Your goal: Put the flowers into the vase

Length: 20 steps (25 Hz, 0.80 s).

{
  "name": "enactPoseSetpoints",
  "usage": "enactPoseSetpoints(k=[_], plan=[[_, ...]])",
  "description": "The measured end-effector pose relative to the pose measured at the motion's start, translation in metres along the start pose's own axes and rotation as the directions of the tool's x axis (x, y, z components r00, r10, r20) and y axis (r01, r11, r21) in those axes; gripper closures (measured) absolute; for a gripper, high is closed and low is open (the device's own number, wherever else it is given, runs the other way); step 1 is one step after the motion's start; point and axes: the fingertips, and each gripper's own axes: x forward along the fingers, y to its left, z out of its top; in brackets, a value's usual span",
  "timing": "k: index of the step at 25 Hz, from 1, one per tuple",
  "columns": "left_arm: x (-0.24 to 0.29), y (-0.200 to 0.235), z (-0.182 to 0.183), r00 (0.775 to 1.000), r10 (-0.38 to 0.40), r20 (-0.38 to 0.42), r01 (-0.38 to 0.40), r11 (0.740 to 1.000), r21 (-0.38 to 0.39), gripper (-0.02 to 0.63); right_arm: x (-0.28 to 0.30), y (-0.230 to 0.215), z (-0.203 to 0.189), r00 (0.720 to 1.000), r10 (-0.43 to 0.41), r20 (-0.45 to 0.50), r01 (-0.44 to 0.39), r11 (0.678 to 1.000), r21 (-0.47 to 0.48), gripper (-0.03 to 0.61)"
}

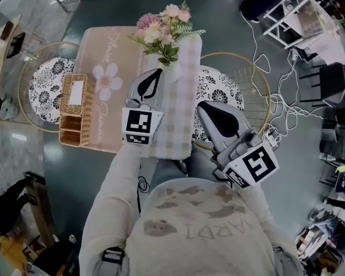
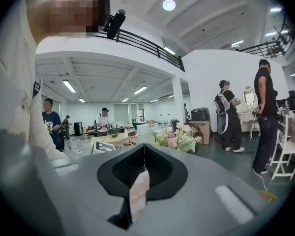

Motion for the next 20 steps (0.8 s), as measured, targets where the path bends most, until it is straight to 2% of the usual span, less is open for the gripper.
enactPoseSetpoints(k=[10, 17, 20], plan=[[-0.061, -0.039, 0.064, 0.997, -0.048, 0.066, 0.053, 0.995, -0.083, 0.612, -0.008, 0.022, 0.018, 0.992, 0.113, 0.060, -0.110, 0.993, -0.041, 0.551], [-0.100, -0.088, 0.112, 0.991, -0.029, 0.133, 0.039, 0.997, -0.072, 0.612, -0.038, 0.027, 0.022, 0.977, 0.189, 0.096, -0.186, 0.982, -0.036, 0.551], [-0.112, -0.109, 0.126, 0.991, -0.015, 0.136, 0.025, 0.997, -0.072, 0.612, -0.052, 0.027, 0.022, 0.970, 0.218, 0.108, -0.215, 0.976, -0.037, 0.551]])
